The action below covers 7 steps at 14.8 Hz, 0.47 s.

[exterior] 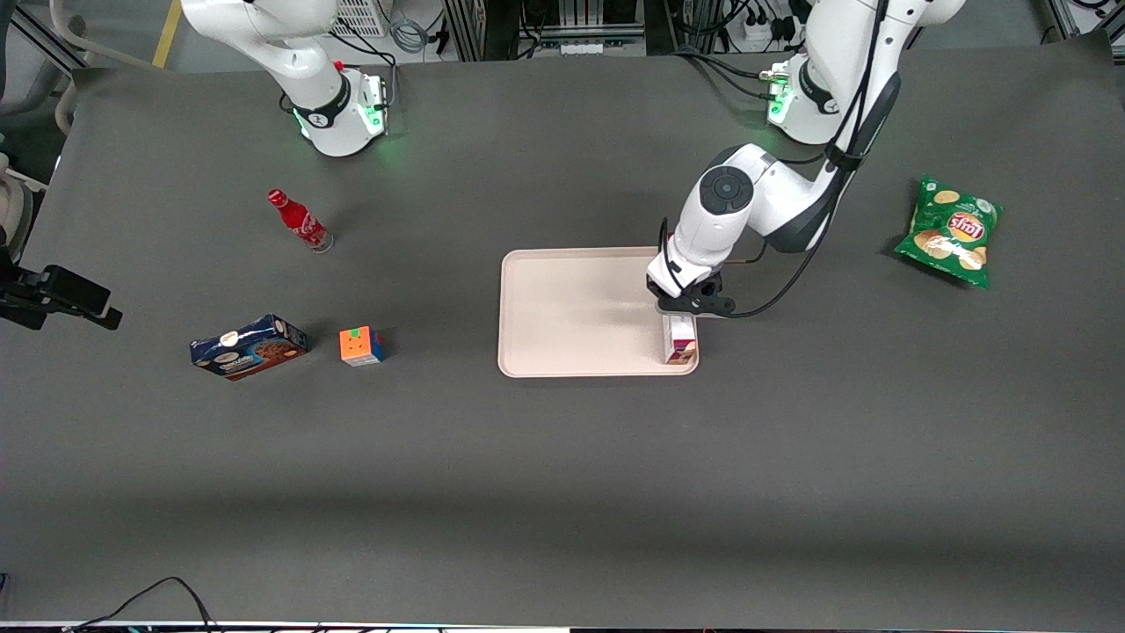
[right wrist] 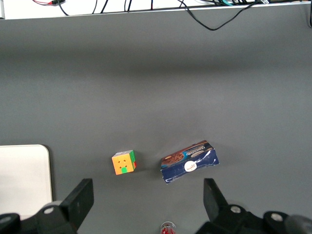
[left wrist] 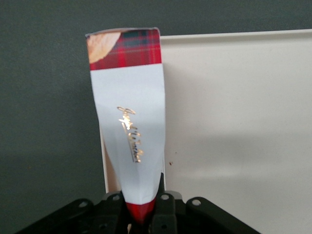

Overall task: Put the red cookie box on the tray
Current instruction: 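Lower the cookie box onto the tray corner and open the left gripper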

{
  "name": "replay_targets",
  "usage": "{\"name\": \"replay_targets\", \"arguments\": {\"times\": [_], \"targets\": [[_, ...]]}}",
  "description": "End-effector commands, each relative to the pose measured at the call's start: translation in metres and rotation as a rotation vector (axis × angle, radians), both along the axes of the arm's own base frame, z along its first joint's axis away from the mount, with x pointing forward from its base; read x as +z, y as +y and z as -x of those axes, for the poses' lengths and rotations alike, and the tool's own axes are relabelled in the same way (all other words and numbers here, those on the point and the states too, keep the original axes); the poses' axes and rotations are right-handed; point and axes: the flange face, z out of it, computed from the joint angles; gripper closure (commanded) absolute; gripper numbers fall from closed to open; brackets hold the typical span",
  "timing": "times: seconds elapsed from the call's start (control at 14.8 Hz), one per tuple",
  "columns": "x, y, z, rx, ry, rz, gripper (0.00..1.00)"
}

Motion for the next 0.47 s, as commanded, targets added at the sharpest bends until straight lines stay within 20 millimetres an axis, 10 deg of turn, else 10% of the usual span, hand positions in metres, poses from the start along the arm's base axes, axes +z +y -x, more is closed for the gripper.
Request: {"name": "replay_targets", "arguments": {"times": [0.0, 0.14, 0.2, 0.27, 0.41], "targets": [[0.0008, -0.0028, 0.0019, 0.011, -0.016, -0.001, 1.00], [0.0008, -0.0028, 0.0019, 0.011, -0.016, -0.001, 0.88], [0.0013, -0.0031, 0.0014, 0.011, -0.017, 0.000, 0.56], [0.0016, -0.0026, 0.0006, 0.013, -0.019, 0.002, 0.04], [0.0064, -0.0042, 0.0000, 0.013, -0.035, 0.013, 0.00]]}}
